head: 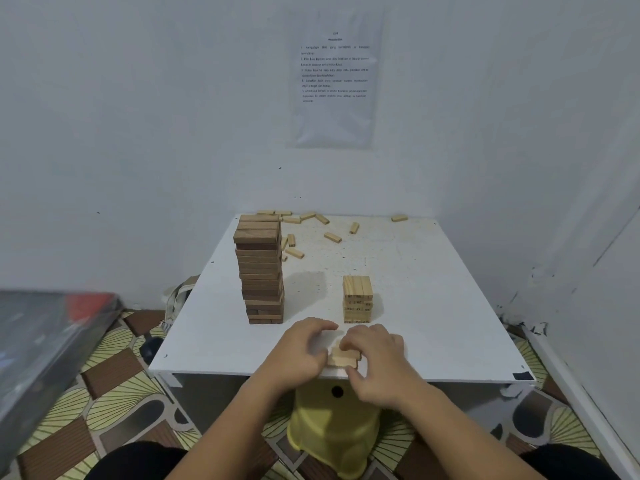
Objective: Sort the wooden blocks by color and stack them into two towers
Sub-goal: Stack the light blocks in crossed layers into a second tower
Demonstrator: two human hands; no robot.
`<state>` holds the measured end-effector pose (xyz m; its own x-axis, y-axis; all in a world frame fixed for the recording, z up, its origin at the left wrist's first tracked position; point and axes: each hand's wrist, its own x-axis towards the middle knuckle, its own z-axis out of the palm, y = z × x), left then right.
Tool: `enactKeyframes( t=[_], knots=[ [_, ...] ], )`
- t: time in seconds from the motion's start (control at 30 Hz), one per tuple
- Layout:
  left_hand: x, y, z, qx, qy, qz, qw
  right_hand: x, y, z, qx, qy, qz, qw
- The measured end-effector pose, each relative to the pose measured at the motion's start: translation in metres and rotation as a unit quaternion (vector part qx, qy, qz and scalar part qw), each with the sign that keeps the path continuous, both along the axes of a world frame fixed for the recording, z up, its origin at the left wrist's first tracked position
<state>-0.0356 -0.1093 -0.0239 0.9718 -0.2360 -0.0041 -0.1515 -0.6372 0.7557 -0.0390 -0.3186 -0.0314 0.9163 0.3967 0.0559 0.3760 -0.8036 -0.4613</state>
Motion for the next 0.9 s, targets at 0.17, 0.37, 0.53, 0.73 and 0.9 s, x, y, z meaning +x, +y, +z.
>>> enactKeyframes(
  t=[0.17,0.37,0.53,0.73,0.9],
  knots=[
    [-0.003,0.01,-0.006,0.098,-0.021,-0.066,0.993,0.006,-0.015,0.004,0.029,0.013,0.051,0.998],
    [-0.023,-0.004,-0.002,0.23,-0.043,-0.017,0.972,-0.017,-0.015,-0.007,0.024,-0.026,-0.064,0.997],
    [-0.039,-0.029,-0.027,0.321,-0.031,0.013,0.947,-0.033,-0.002,-0.015,-0.153,-0.001,-0.091,0.984],
    [-0.031,-0.039,-0.031,0.354,-0.056,0.011,0.933,-0.037,0.006,-0.017,-0.165,0.002,-0.094,0.982],
    [-0.032,-0.036,-0.028,0.355,-0.049,0.007,0.934,-0.038,0.005,-0.018,-0.153,-0.002,-0.094,0.984]
  ],
)
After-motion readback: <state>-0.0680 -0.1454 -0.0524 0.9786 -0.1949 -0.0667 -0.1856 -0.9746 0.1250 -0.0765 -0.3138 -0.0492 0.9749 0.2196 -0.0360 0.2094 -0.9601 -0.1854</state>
